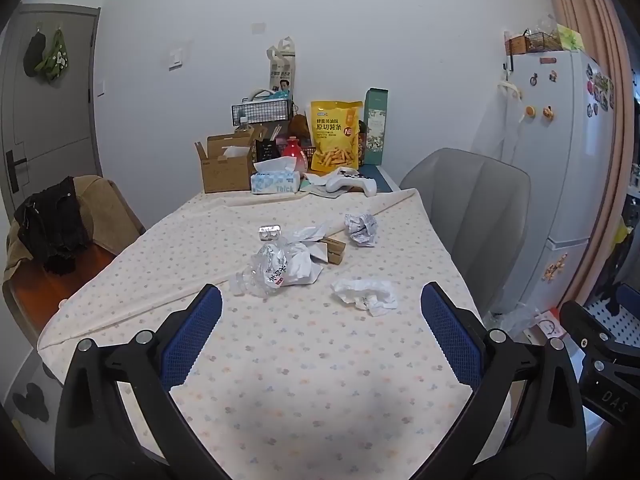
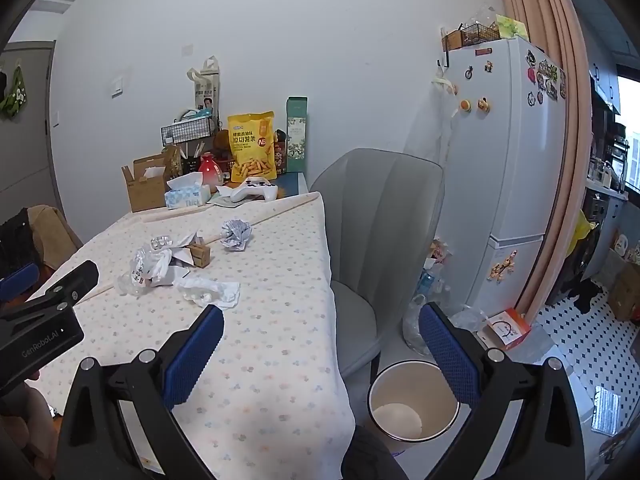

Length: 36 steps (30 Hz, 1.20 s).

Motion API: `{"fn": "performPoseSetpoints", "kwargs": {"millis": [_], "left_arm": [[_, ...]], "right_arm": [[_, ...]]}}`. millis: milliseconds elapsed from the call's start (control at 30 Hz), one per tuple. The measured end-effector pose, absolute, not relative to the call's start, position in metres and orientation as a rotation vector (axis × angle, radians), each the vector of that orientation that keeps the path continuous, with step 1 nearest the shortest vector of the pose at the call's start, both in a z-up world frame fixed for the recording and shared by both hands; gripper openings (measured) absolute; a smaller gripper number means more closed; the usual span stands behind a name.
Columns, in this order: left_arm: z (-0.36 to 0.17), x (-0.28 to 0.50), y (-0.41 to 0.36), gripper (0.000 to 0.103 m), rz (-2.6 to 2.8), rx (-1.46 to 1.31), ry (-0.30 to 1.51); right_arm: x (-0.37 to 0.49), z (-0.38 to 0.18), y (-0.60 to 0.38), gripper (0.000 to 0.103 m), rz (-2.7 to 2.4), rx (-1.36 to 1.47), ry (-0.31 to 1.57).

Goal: Collect trash

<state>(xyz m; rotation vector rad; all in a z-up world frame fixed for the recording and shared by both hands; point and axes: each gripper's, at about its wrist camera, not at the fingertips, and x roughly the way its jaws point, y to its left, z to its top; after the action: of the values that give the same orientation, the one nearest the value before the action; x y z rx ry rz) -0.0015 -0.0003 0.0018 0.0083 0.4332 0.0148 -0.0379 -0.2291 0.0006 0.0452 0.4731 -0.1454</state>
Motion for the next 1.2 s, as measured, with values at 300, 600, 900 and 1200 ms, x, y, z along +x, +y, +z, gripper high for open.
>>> {"fn": "performPoseSetpoints", "kwargs": {"millis": [300,600,900,1200], "left_arm": [[0.0011,0.0009,0.0007,0.099,0.023,0.008,0.443],[0.0014,0.0007,-0.0006,0.099,0.028,0.012,0.434],[0.0016,0.0002,-0.0012,0.099,0.037,0.015,0.428],[0.0008,-0.0018,-0.0001,0.099,0.044,0.015,0.432]], "right_arm": [[-0.0385,0.0048,-0.2277,0.096,-0.134,0.049,0.468],[-0.0412,0.007,-0.2264,0.096,-0.126,0.053,0.462],[-0.0418,0.0077,-0.2259,0.096,-0.126,0.053,0.459],[-0.0421,0.0062,-0.2269,0.096,-0.128,0.055,0.463]]}}
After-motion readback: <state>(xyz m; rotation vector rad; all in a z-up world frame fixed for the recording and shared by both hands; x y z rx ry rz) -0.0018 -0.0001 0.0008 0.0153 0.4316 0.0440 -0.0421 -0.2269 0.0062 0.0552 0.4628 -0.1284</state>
